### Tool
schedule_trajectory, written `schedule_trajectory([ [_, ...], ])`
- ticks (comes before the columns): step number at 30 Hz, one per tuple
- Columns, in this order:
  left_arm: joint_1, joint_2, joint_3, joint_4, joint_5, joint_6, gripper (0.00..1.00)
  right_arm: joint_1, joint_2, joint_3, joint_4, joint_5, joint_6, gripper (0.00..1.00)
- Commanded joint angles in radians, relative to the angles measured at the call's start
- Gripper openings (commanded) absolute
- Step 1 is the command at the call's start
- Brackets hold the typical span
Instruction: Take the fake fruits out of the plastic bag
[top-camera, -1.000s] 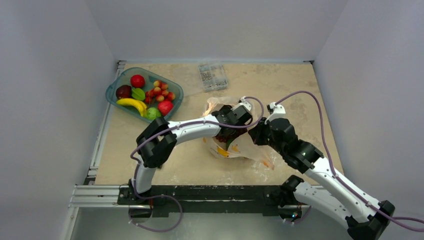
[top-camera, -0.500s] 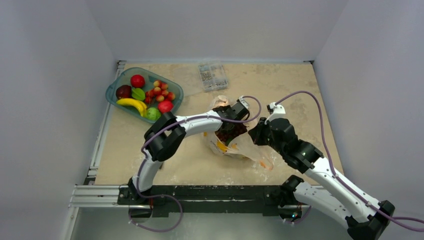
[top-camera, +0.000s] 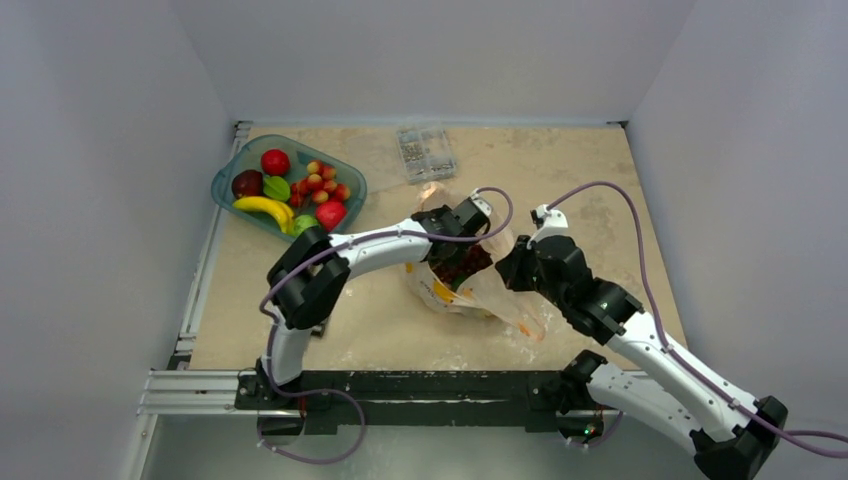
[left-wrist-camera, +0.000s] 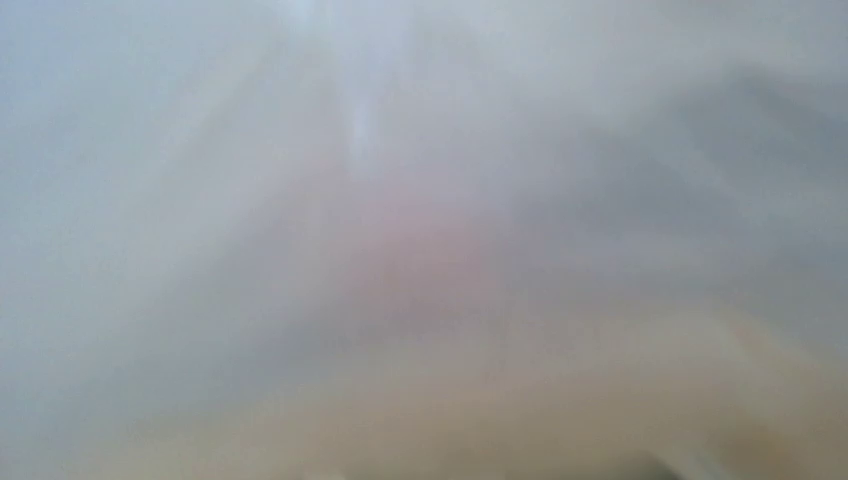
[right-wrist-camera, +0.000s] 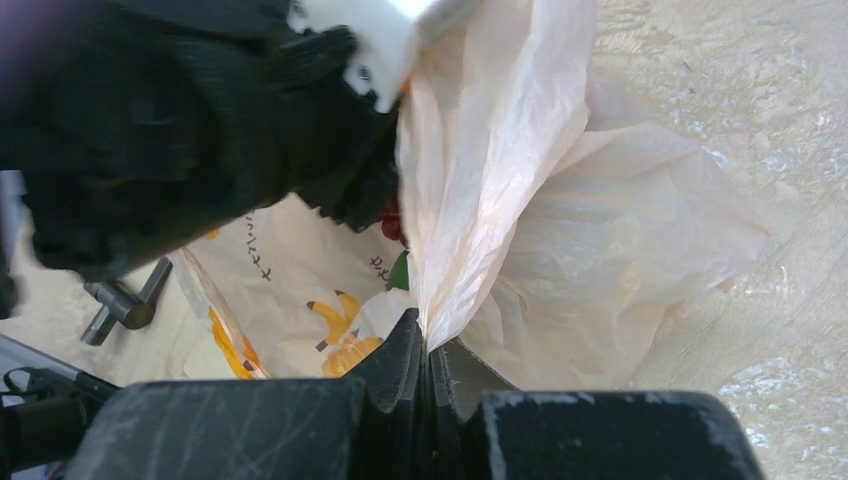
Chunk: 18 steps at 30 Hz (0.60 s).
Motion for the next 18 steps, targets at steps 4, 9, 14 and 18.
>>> schedule_trajectory([
  [4, 0.003, -0.278, -0.11, 0.017, 0.279, -0.124, 0.14, 0.006, -0.002, 0.017, 0.014, 0.041, -0.006, 0.0],
  [9, 0.003, -0.407, -0.197, 0.068, 0.477, -0.168, 0.06, 0.006, 0.003, 0.016, 0.012, 0.09, -0.02, 0.0],
  [14, 0.003, -0.563, -0.303, 0.22, 0.798, -0.194, 0.05, 0.006, 0.024, 0.013, 0.033, 0.116, -0.017, 0.0],
  [18, 0.005, -0.676, -0.329, 0.335, 0.938, -0.236, 0.05, 0.004, 0.034, 0.026, 0.016, 0.119, -0.034, 0.0],
])
